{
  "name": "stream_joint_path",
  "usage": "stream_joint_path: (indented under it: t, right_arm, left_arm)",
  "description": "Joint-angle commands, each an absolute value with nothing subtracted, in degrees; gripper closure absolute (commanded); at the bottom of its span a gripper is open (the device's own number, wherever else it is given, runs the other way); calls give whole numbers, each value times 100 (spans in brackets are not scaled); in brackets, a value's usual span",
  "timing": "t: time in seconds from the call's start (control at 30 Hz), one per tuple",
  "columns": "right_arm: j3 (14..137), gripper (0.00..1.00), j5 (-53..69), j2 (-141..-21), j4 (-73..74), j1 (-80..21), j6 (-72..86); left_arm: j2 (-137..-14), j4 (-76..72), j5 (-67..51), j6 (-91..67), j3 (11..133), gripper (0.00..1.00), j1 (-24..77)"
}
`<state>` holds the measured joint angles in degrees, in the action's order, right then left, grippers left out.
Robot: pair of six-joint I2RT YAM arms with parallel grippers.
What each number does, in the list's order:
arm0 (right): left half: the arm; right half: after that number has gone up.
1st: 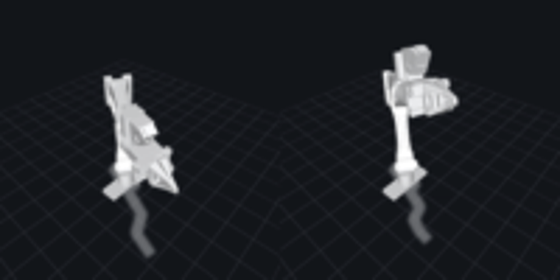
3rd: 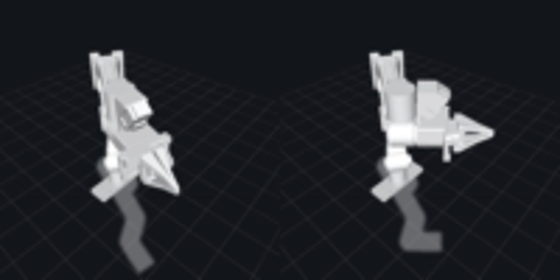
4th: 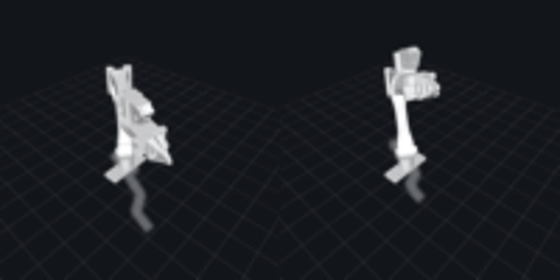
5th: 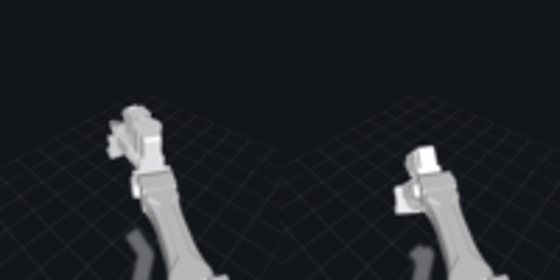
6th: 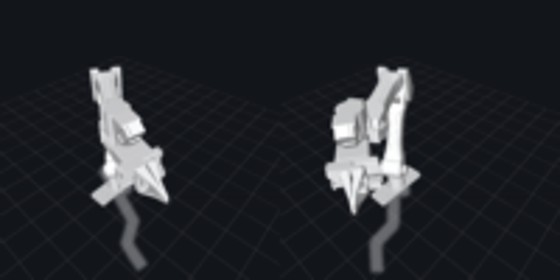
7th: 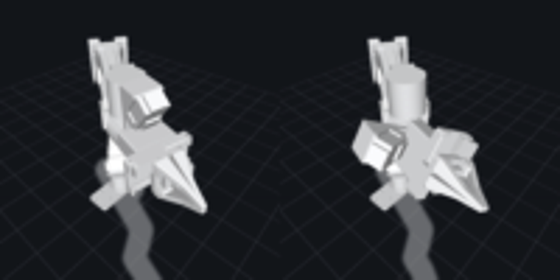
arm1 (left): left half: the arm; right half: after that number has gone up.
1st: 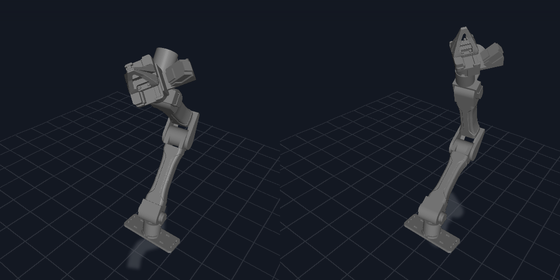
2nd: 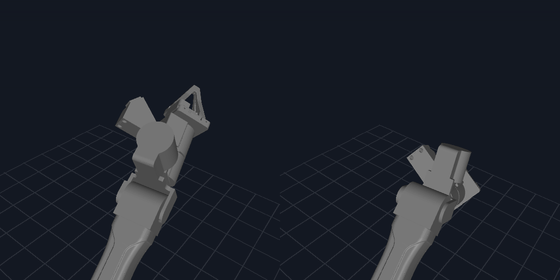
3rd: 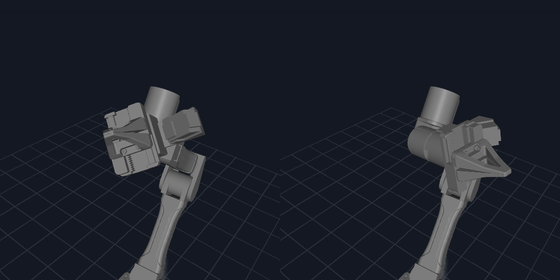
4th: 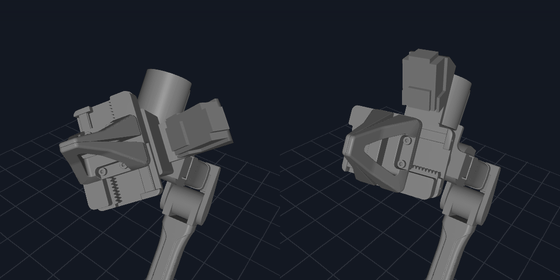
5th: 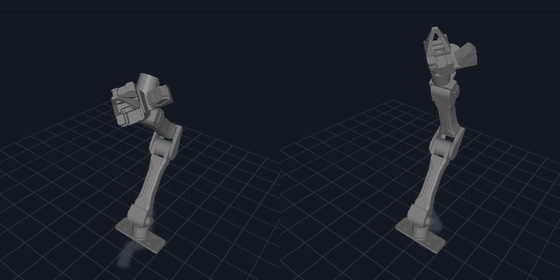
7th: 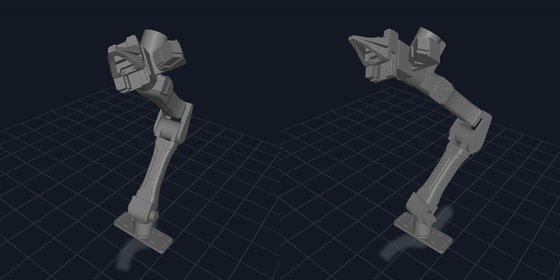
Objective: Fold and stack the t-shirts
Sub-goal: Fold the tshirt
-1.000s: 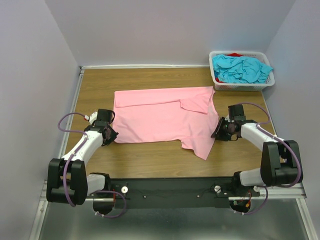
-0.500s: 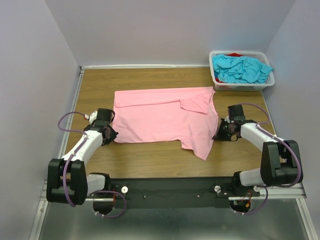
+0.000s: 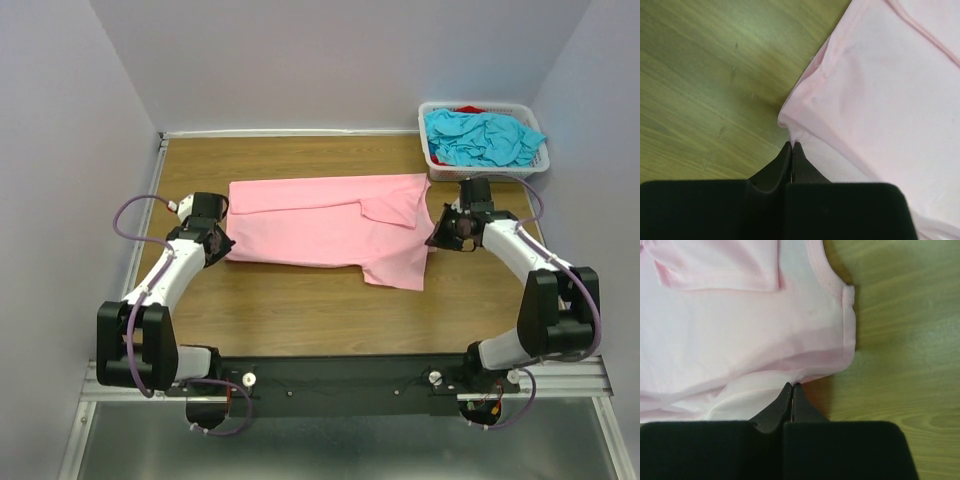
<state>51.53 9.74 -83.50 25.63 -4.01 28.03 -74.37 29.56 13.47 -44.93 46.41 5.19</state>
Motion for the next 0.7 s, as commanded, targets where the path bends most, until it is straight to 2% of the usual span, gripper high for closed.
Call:
stream_joint_path:
  t: [0.0, 0.33, 0.67]
  right_arm:
    - [5686, 99, 738, -8753, 2663, -387, 2777]
    - [6670, 99, 493, -9667, 2663, -387, 2795]
    - [7303, 99, 378, -10283, 2654, -387, 2760]
  left_arm:
    - [-7742, 2830, 1661, -4289, 5018, 100, 457]
    - [-8937, 2356, 1485, -4140, 5773, 100, 299]
    - [-9527, 2031, 1248, -4025, 6056, 100, 123]
